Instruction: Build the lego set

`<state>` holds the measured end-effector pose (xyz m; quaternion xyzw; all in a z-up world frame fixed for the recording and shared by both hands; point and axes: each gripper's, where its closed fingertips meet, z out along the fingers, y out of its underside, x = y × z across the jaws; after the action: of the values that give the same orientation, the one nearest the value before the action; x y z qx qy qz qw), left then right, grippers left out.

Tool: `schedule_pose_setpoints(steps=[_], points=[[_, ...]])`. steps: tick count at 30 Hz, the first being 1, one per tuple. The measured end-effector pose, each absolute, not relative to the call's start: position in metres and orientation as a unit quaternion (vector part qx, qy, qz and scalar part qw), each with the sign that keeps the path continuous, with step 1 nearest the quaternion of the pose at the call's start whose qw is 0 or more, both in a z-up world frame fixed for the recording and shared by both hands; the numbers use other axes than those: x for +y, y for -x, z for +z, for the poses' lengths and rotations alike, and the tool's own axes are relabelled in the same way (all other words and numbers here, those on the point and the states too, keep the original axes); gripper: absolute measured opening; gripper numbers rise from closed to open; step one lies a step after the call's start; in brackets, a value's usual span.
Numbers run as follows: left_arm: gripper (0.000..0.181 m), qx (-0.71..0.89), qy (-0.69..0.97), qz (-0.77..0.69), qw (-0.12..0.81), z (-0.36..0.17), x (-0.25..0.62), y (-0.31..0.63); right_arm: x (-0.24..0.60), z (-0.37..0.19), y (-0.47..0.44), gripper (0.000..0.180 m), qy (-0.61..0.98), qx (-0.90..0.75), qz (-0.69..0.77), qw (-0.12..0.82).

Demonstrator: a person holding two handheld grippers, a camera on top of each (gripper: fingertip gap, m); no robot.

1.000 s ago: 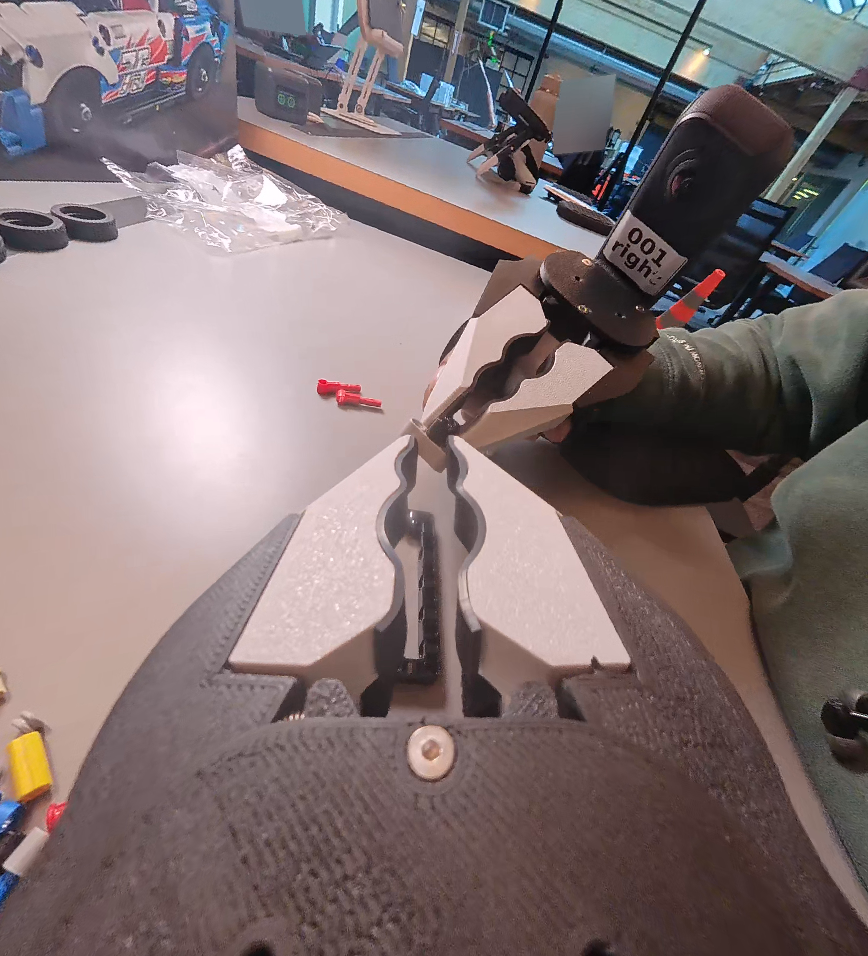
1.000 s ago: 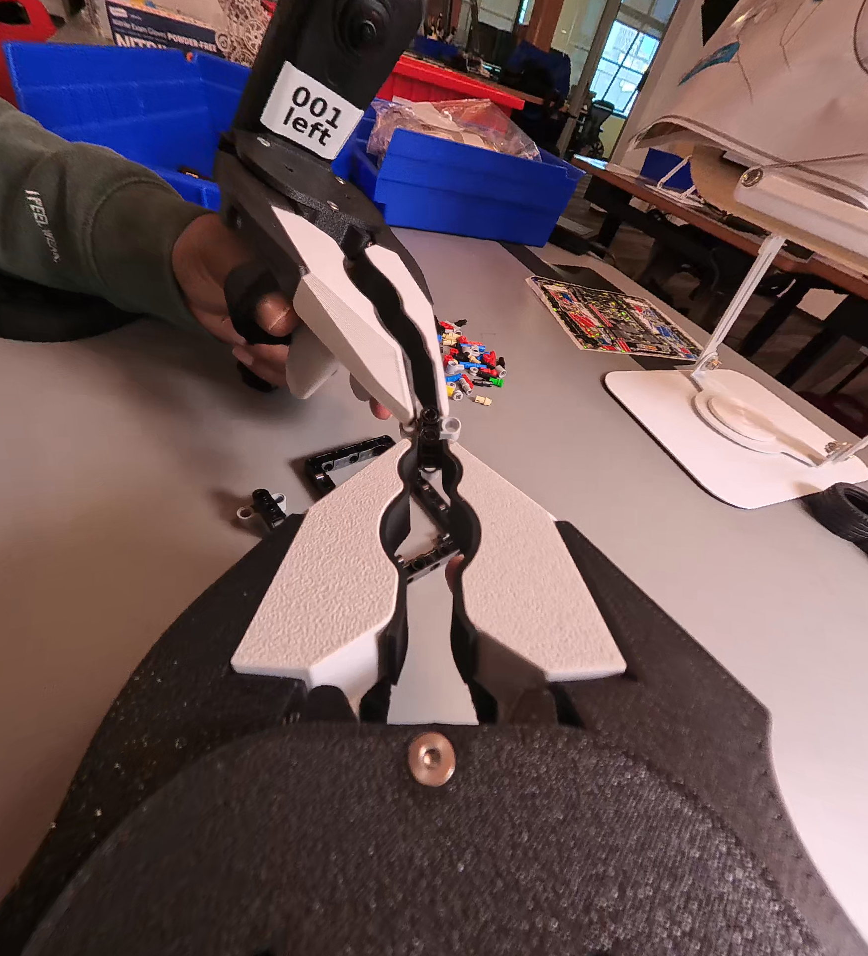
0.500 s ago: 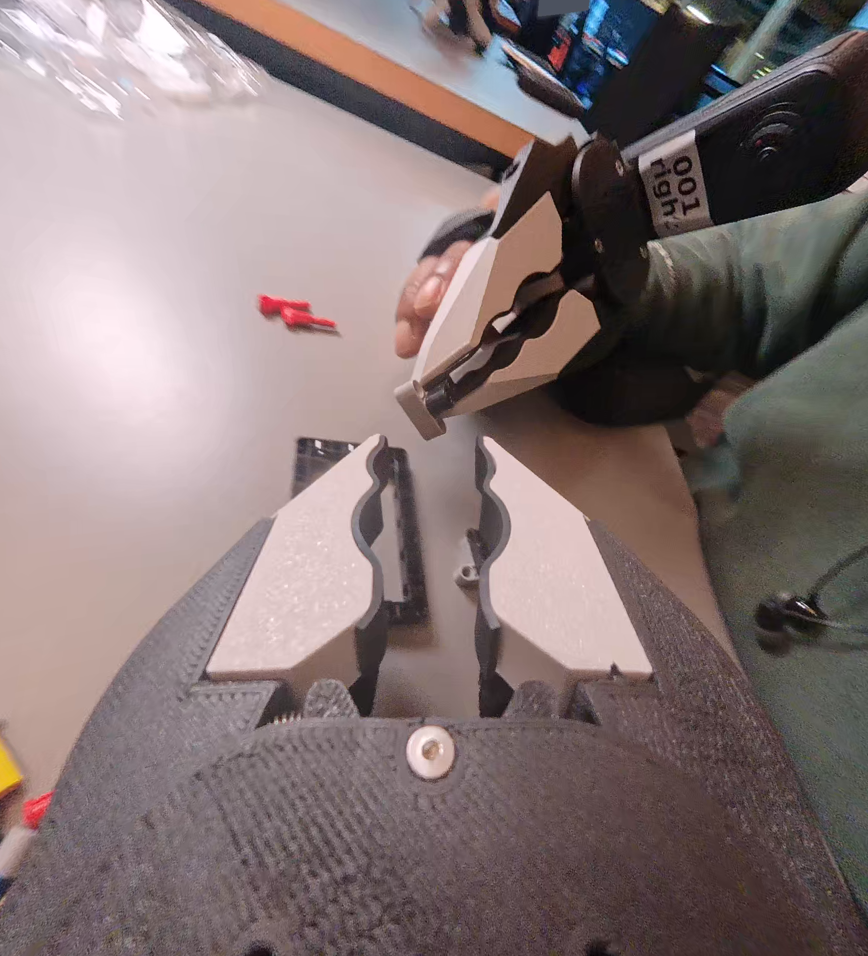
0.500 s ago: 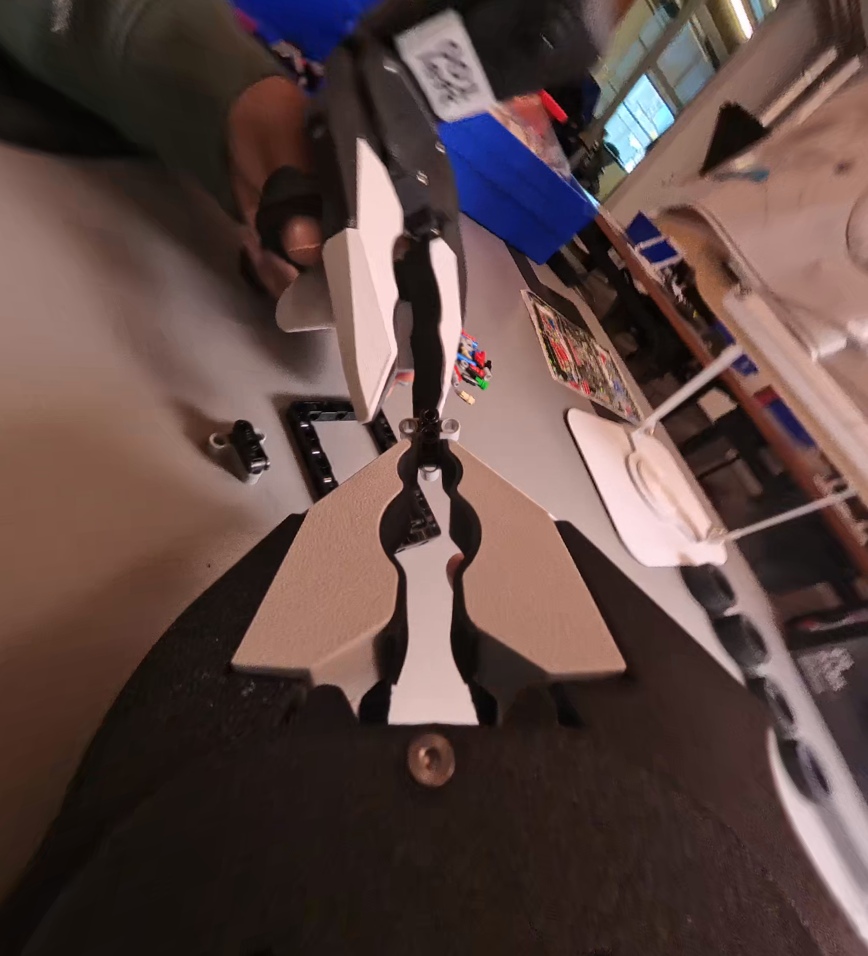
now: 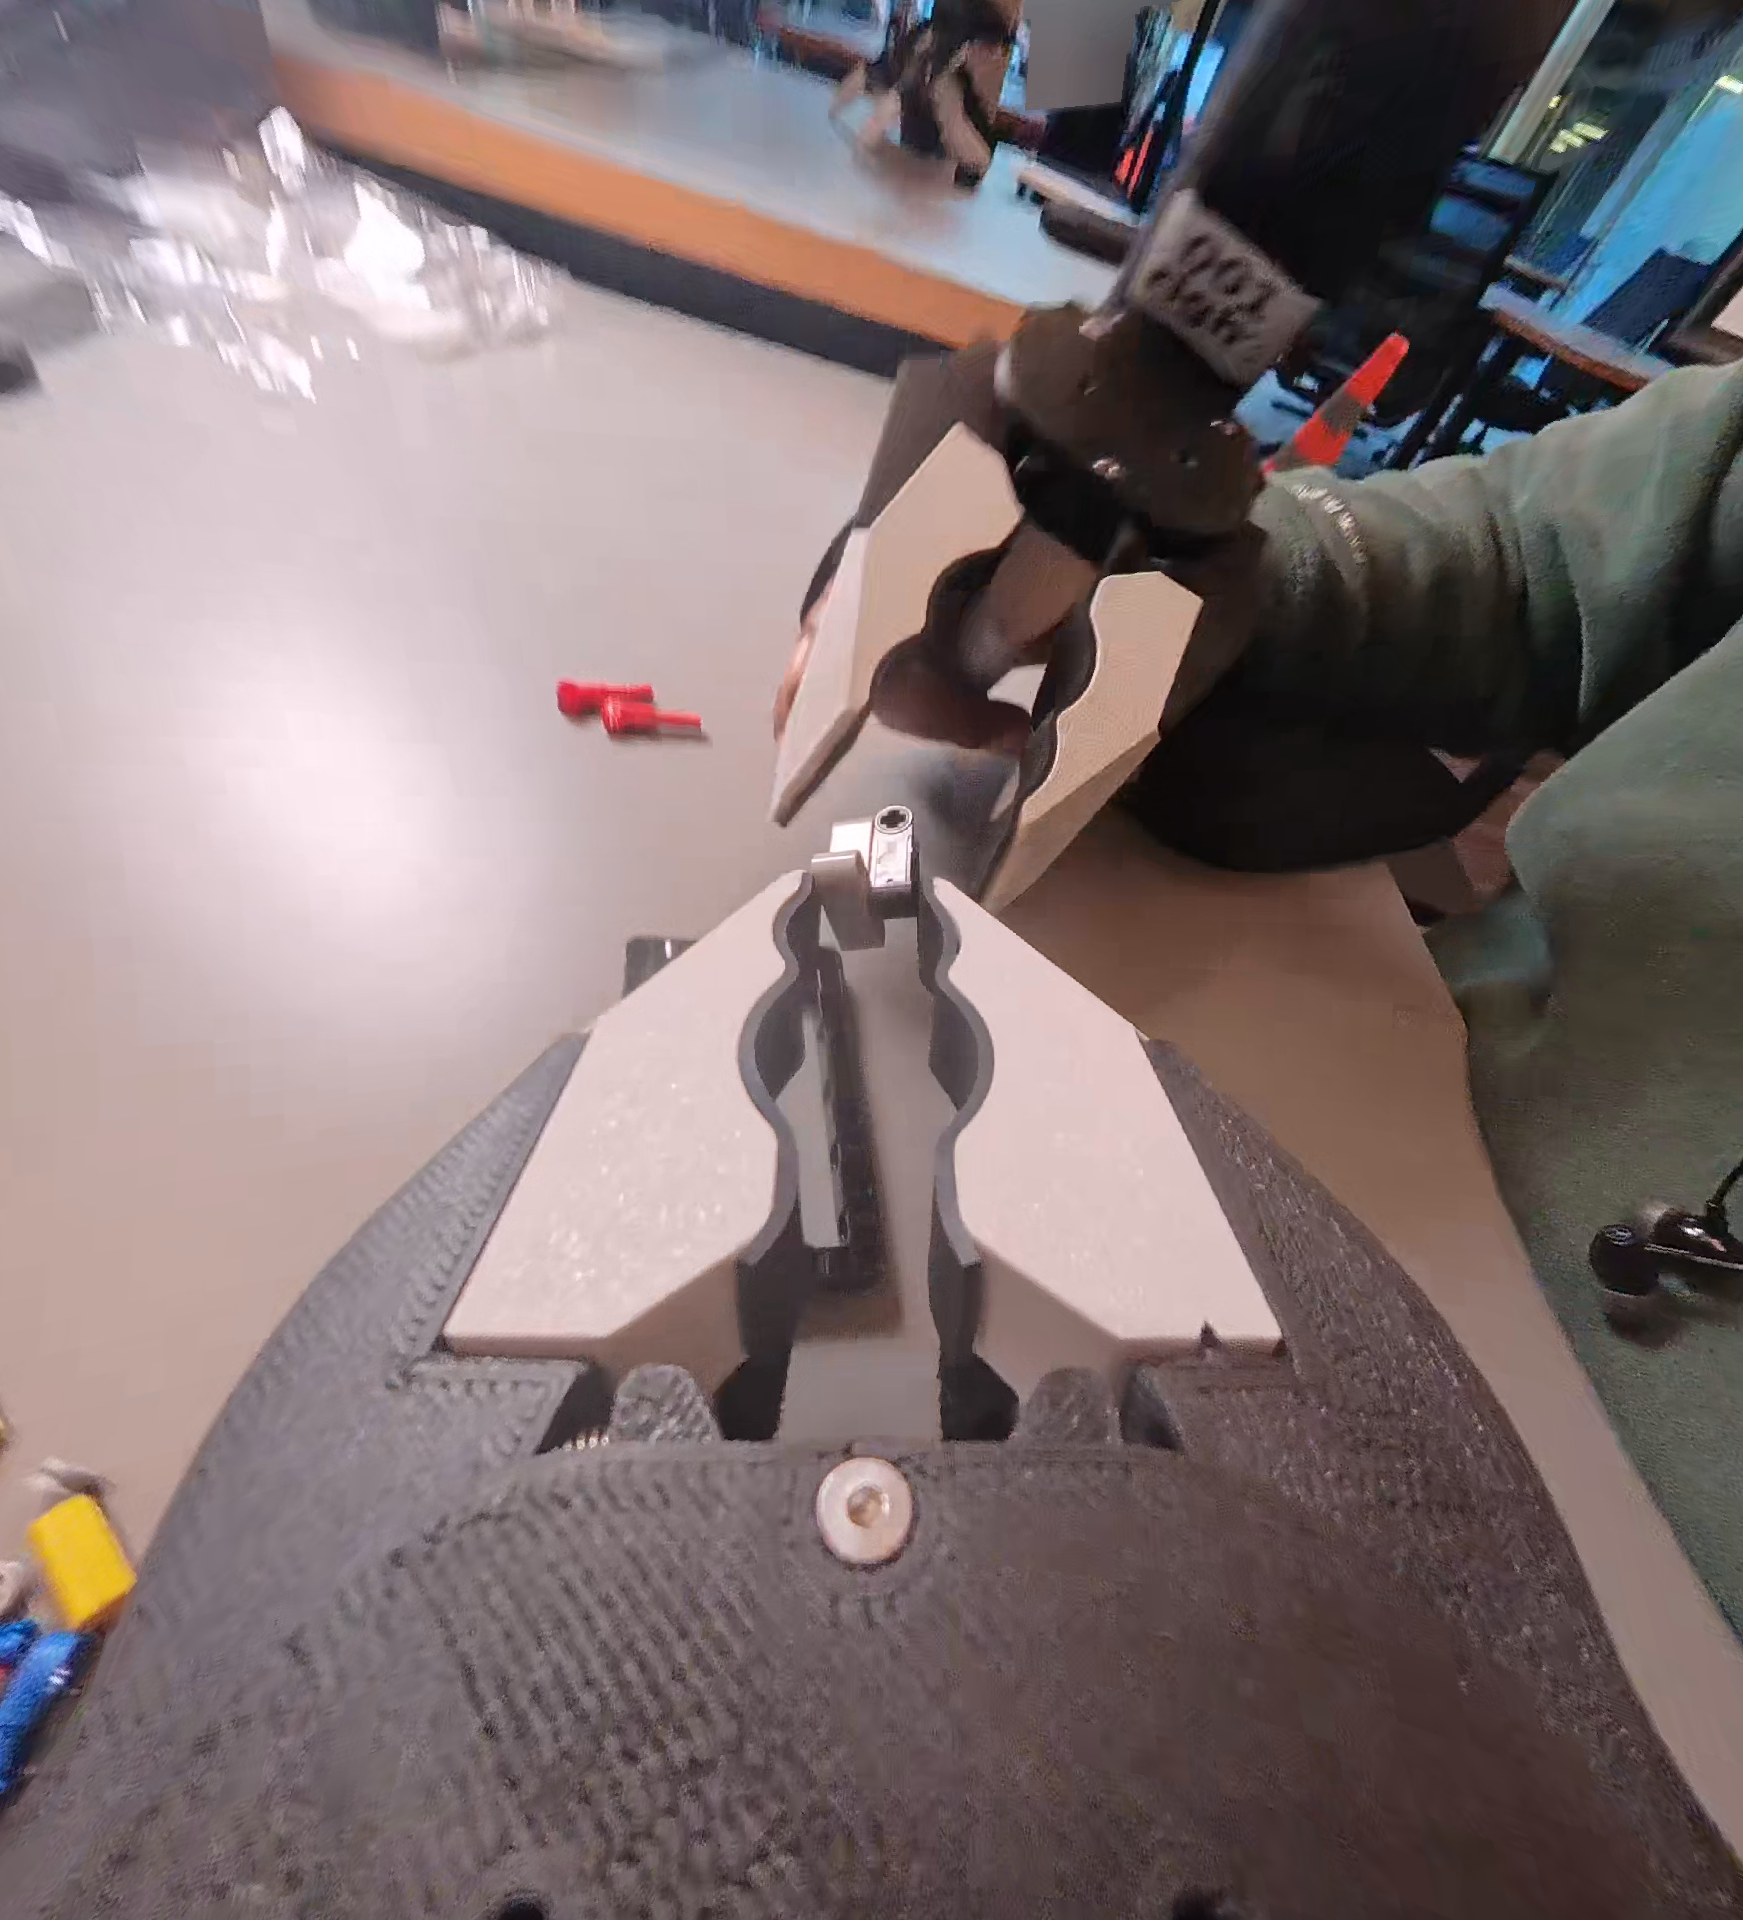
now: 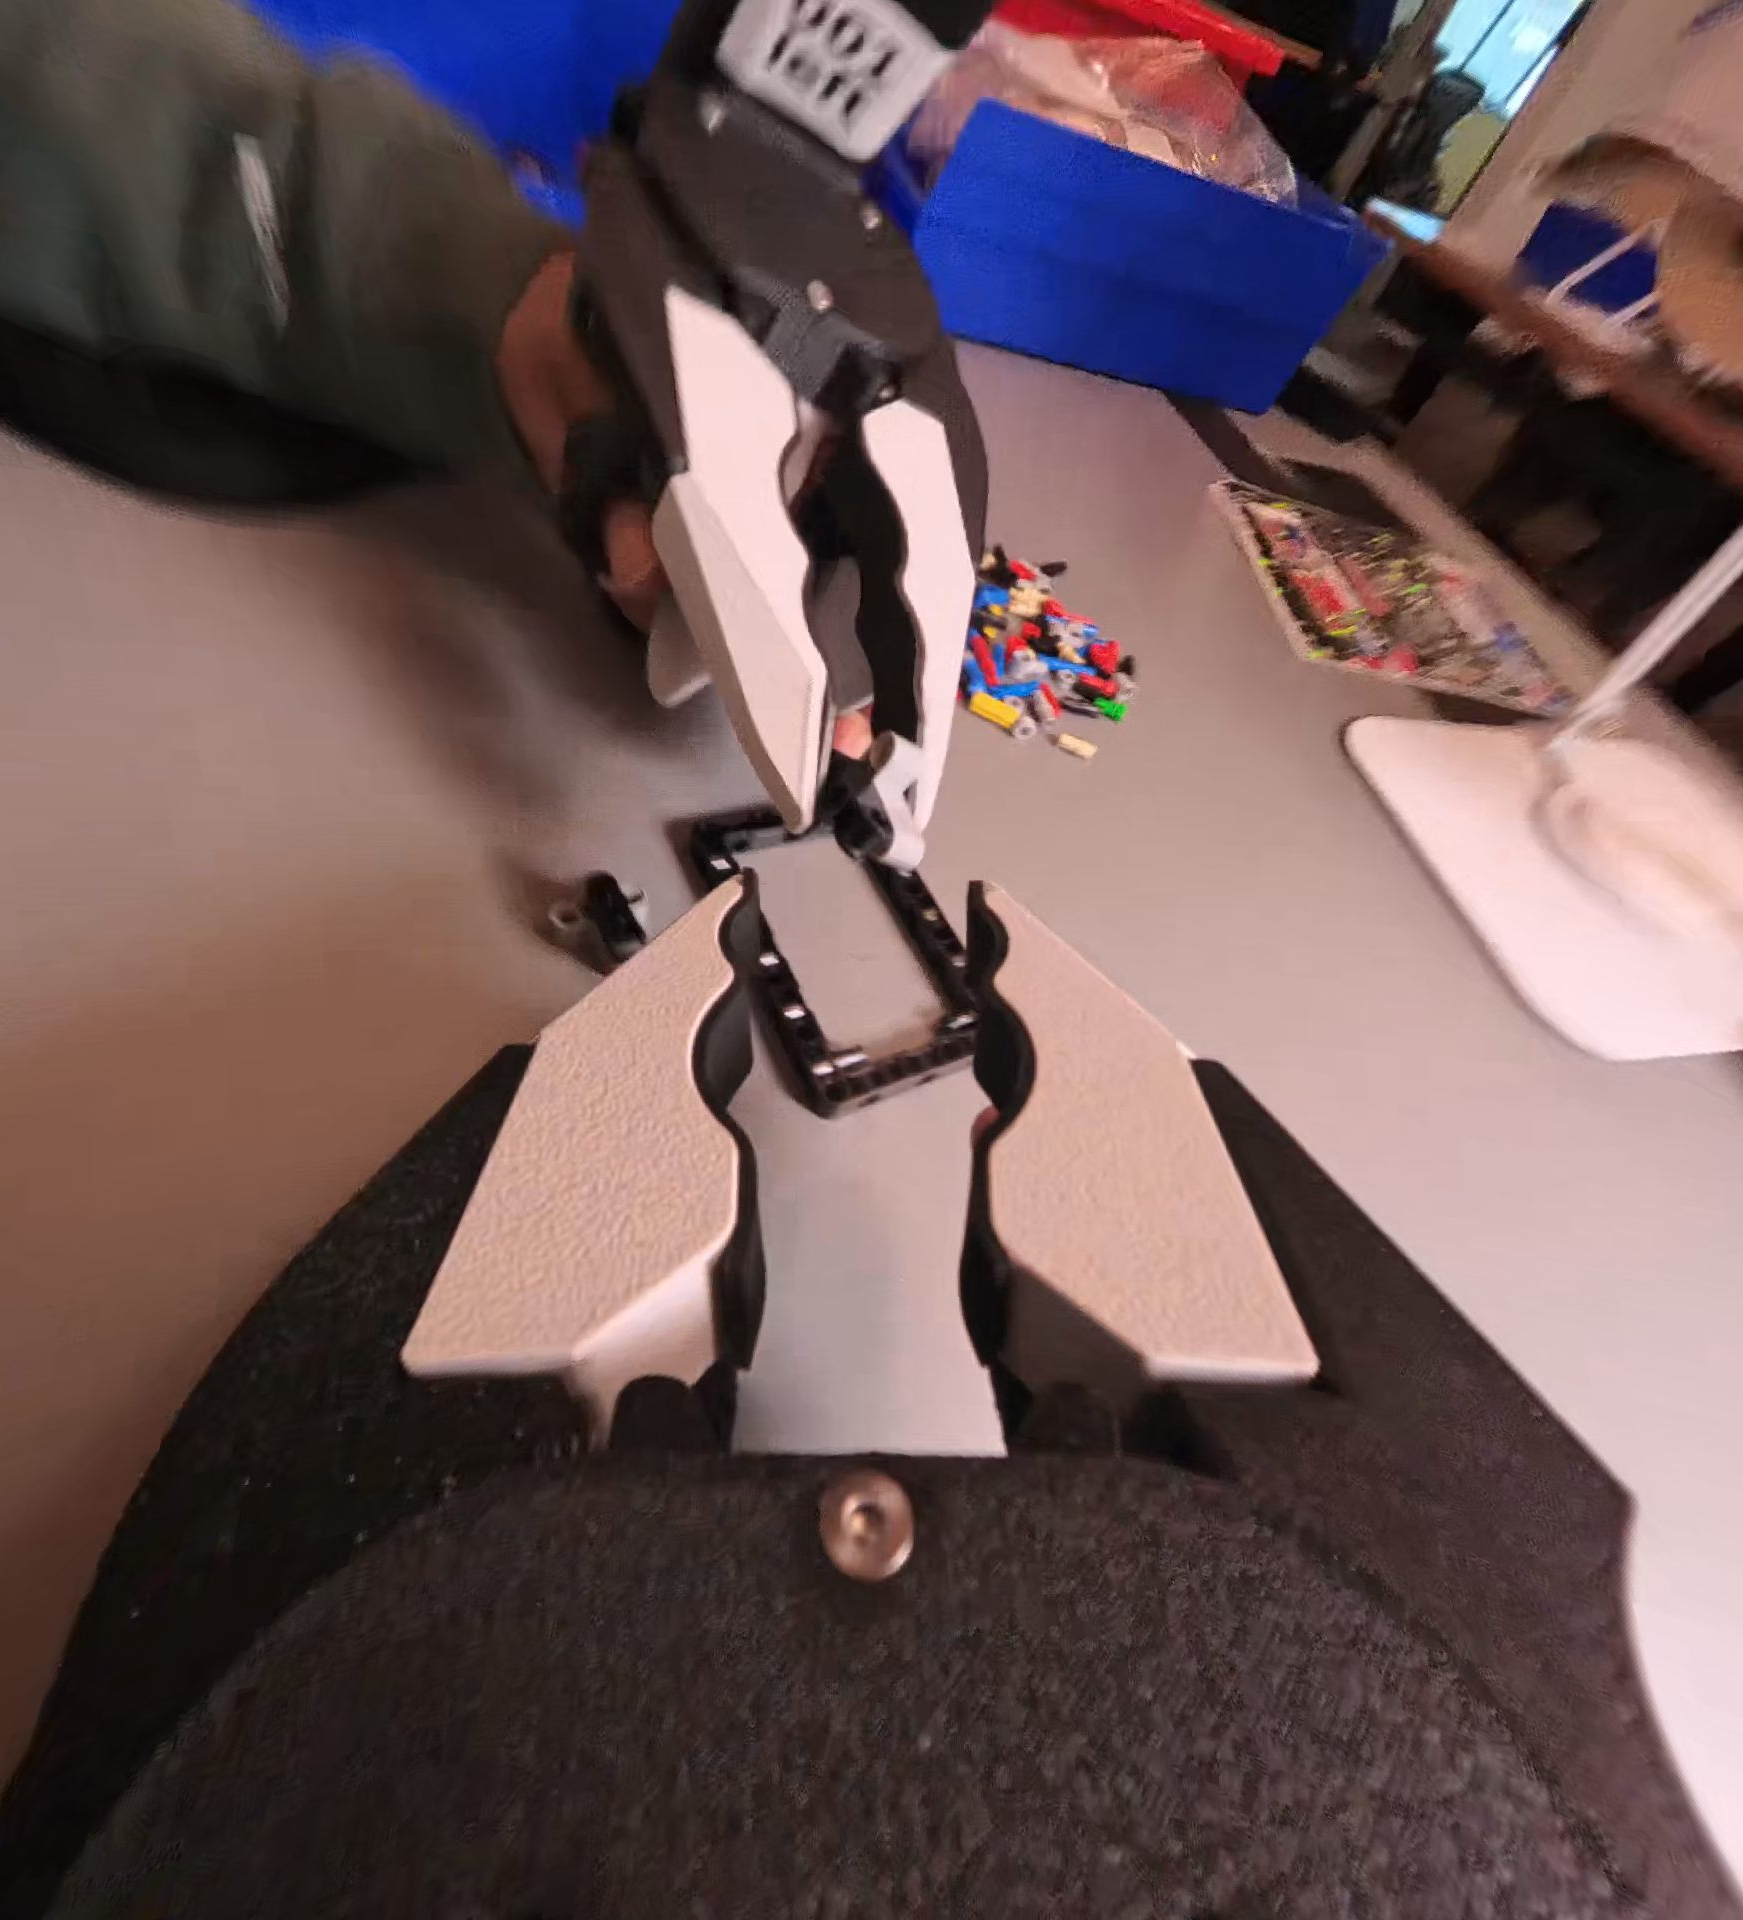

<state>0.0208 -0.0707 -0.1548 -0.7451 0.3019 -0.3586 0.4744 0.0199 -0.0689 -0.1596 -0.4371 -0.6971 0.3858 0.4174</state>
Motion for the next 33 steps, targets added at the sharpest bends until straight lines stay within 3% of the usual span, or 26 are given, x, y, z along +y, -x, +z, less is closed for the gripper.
schedule_pose_setpoints(steps=[7, 12, 15, 17, 23, 28, 33], points=[[0.017, 0.339, 0.685, -0.323, 0.558, -0.130, -0.075, -0.025, -0.078, -0.132, -0.020, 0.020, 0.463, -0.618, 0.515, 0.373], [0.016, 0.349, 0.674, -0.320, 0.567, -0.126, -0.078, -0.027, -0.082, -0.123, -0.023, 0.018, 0.452, -0.607, 0.540, 0.368], [0.016, 0.351, 0.674, -0.319, 0.567, -0.126, -0.079, -0.028, -0.083, -0.116, -0.024, 0.026, 0.451, -0.595, 0.565, 0.352], [0.016, 0.354, 0.672, -0.317, 0.568, -0.126, -0.079, -0.030, -0.082, -0.120, -0.022, 0.015, 0.455, -0.602, 0.549, 0.359], [0.017, 0.355, 0.679, -0.316, 0.560, -0.128, -0.080, -0.031, -0.083, -0.122, -0.023, 0.014, 0.449, -0.621, 0.533, 0.358], [0.062, 0.323, 0.759, -0.288, 0.486, -0.153, -0.068, -0.011, -0.061, -0.127, -0.026, 0.013, 0.473, -0.646, 0.472, 0.369], [0.082, 0.339, 0.831, -0.211, 0.388, -0.190, -0.070, 0.018, -0.037, -0.135, -0.034, 0.014, 0.502, -0.646, 0.426, 0.387]])
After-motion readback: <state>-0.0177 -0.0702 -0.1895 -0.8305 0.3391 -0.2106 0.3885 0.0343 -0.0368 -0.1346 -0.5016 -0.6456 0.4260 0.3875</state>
